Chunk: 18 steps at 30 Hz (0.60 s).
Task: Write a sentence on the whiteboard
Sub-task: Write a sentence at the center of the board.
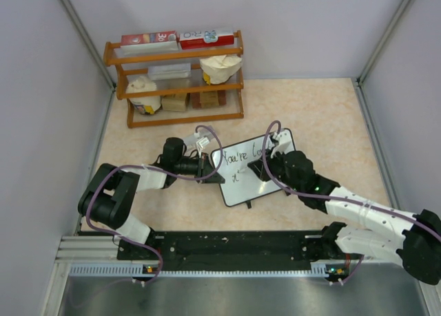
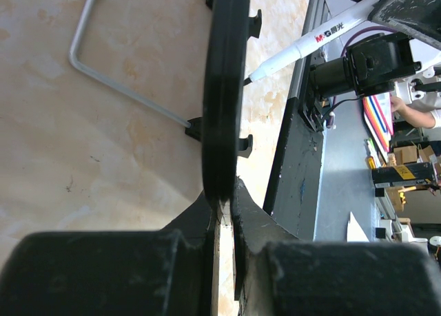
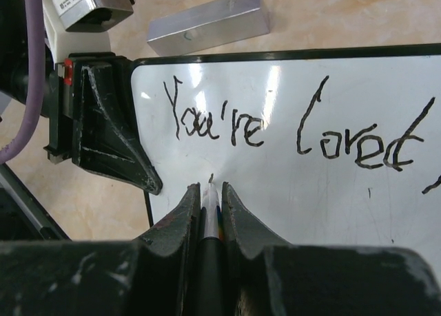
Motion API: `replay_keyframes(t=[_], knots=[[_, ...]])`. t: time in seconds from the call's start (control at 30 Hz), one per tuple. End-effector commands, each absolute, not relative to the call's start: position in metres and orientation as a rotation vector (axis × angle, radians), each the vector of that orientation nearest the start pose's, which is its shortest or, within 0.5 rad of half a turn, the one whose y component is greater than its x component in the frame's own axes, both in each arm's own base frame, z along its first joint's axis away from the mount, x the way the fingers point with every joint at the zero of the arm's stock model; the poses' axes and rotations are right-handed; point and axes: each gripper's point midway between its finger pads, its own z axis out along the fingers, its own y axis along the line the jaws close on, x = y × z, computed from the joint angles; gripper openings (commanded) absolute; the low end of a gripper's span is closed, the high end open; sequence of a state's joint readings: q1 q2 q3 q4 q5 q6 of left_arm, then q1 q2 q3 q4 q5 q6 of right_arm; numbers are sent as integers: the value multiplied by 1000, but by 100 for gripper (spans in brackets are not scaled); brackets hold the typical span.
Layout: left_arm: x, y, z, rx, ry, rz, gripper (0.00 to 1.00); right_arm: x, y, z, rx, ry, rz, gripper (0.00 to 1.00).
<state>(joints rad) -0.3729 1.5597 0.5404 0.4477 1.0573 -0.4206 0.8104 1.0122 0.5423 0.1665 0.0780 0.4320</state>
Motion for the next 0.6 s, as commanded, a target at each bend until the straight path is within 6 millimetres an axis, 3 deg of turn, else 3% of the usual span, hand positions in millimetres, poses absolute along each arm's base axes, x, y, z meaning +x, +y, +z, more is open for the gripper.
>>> replay_keyframes(t=[0.0, 0.57], knots=[[215, -258, 86, 657, 2115, -1563, 0, 239, 251, 160, -306, 1940, 754, 0], [215, -258, 87, 659, 2112, -1562, 0, 228, 244, 148, -317, 1970, 751, 0]])
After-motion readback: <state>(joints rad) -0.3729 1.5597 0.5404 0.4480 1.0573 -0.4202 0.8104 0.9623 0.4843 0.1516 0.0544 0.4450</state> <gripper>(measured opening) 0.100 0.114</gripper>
